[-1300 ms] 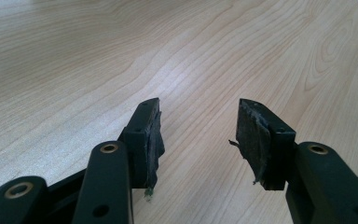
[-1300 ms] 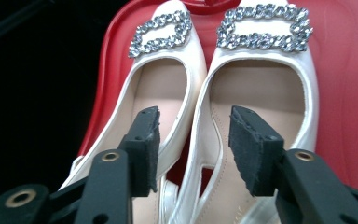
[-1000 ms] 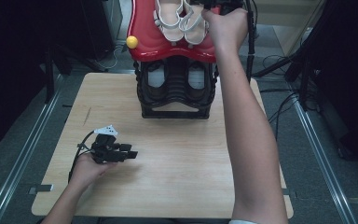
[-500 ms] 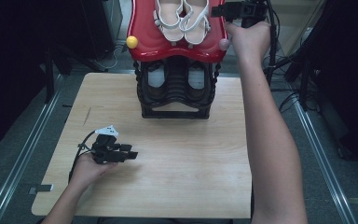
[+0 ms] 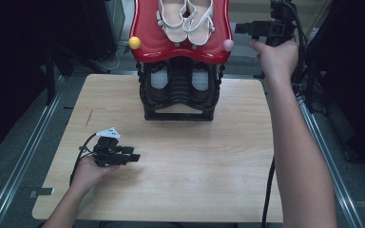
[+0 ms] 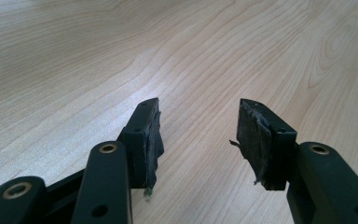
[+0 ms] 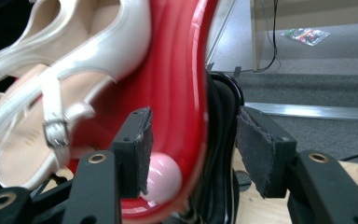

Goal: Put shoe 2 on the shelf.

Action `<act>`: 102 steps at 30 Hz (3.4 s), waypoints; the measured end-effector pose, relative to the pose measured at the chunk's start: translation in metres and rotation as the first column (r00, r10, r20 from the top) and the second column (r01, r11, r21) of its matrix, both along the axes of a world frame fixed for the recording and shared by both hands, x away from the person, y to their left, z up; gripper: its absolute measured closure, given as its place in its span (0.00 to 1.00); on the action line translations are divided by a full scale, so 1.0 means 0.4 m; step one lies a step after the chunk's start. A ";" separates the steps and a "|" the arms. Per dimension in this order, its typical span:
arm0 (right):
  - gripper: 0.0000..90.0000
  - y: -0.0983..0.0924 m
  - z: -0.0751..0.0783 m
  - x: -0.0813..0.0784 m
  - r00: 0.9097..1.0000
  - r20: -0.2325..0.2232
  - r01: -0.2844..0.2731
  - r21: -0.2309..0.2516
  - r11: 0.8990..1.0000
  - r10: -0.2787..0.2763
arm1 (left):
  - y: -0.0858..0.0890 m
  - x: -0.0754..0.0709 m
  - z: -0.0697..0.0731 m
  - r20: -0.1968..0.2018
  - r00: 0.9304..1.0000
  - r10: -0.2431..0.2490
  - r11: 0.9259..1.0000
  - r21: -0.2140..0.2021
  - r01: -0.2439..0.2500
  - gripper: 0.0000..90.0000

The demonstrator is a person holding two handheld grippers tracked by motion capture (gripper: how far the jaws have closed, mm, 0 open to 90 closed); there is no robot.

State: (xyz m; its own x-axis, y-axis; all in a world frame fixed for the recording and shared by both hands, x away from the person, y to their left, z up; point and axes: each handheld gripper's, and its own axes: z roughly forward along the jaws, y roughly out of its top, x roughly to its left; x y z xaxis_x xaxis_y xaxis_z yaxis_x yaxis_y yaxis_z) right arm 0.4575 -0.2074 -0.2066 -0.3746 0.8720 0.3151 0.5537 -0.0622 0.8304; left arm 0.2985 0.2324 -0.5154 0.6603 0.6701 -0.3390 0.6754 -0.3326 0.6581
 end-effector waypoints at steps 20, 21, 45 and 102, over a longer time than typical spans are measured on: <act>0.51 -0.083 -0.203 -0.075 0.998 -0.006 -0.057 -0.005 0.998 0.057 | -0.002 0.000 0.000 0.008 1.000 0.000 1.000 0.004 0.000 0.55; 0.51 -0.084 -0.216 -0.078 0.998 -0.011 -0.061 0.000 0.998 0.061 | -0.002 0.000 0.000 0.010 1.000 0.000 1.000 0.004 0.000 0.55; 0.49 -0.089 -0.477 -0.169 0.989 -0.066 -0.131 0.000 0.991 0.130 | -0.003 -0.001 -0.001 0.009 1.000 -0.005 1.000 0.009 0.005 0.54; 0.48 -0.028 -0.746 -0.234 0.971 -0.139 -0.202 -0.035 0.979 0.195 | -0.030 -0.001 -0.011 0.013 1.000 -0.020 0.999 0.039 0.019 0.45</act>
